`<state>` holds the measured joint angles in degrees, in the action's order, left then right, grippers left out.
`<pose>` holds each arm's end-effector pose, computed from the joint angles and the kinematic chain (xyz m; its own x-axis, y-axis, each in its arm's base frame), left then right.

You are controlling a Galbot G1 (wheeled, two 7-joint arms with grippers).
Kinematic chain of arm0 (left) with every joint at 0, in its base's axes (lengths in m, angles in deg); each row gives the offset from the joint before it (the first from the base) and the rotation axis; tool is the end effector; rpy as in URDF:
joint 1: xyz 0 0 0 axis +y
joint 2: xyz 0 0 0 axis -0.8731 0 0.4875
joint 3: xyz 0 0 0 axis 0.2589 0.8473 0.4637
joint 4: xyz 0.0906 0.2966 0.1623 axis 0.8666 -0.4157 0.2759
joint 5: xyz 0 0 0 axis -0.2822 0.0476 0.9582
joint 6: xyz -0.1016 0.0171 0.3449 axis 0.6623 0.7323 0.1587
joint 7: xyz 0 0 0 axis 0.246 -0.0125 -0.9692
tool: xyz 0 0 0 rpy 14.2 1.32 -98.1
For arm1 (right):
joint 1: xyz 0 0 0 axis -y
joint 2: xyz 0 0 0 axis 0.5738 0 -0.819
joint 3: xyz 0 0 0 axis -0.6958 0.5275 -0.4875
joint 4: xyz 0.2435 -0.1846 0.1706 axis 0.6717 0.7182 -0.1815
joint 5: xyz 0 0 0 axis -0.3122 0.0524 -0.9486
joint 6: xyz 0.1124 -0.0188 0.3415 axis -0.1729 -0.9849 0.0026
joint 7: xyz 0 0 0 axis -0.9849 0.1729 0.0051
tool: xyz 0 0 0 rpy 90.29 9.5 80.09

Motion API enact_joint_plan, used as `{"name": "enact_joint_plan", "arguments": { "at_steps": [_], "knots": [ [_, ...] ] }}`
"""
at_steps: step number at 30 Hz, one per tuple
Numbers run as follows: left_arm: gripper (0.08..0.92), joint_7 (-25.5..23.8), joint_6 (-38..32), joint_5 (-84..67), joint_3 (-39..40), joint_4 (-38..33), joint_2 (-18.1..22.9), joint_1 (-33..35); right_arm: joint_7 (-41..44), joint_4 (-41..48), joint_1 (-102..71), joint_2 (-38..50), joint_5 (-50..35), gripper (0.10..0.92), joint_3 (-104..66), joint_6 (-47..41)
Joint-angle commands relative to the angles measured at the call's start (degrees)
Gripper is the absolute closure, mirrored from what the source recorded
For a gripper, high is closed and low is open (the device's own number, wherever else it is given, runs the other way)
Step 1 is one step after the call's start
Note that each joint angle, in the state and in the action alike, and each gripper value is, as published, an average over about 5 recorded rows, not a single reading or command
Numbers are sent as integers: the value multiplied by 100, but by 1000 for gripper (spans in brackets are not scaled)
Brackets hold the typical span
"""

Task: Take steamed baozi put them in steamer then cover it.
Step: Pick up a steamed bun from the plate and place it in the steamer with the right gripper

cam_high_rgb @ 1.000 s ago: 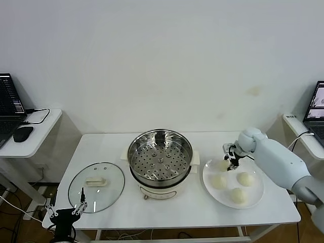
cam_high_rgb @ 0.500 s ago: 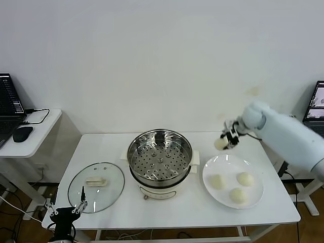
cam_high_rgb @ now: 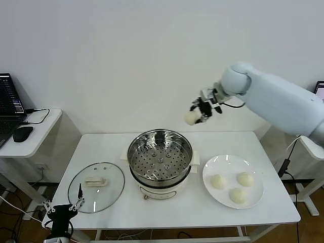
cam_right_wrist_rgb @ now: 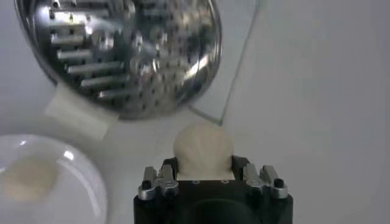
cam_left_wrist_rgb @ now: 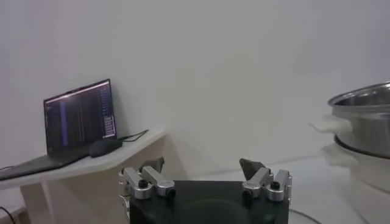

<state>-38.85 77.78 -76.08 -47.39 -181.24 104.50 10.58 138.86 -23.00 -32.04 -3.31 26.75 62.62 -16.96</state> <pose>0.1376 0.1068 -0.3363 -0.9720 -0.2346 -0.0083 -0.2283 0.9364 0.2666 0.5855 0.0606 0.0019 -0.3369 -0.3670 0.8671 -0.6855 -0.5357 -0.4931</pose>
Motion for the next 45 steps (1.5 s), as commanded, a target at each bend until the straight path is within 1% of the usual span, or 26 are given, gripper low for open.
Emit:
{"name": "enact_joint_plan", "arguments": {
  "at_steps": [1, 5, 9, 13, 24, 35, 42, 45],
  "knots": [
    [177, 0, -3, -10, -92, -12, 2, 8, -147, -53, 333, -778, -134, 478, 565, 505],
    [177, 0, -3, -4, -135, -46, 33, 32, -255, -55, 140, -941, 314, 476, 773, 915],
    [177, -1, 1, 9, -139, -87, 79, 53, -385, -3, -17, -972, 925, 476, 911, 1366],
    [177, -1, 2, 16, -150, -111, 108, 66, -487, 142, -142, -1001, 1343, 476, 968, 1791],
    [177, -5, 19, 15, -167, -180, 126, 67, -779, 954, -704, -1277, 2383, 480, 821, 2505],
    [177, -7, 17, 13, -176, -182, 111, 38, -1014, 1576, -1010, -1674, 2774, 474, 632, 2861],
    [177, -6, 10, 10, -192, -178, 111, 37, -1210, 2027, -1179, -1915, 3248, 473, 410, 3161],
    [177, -10, 12, 12, -181, -178, 116, 28, -1255, 2097, -1196, -1937, 3319, 464, 361, 3228]
  ]
}}
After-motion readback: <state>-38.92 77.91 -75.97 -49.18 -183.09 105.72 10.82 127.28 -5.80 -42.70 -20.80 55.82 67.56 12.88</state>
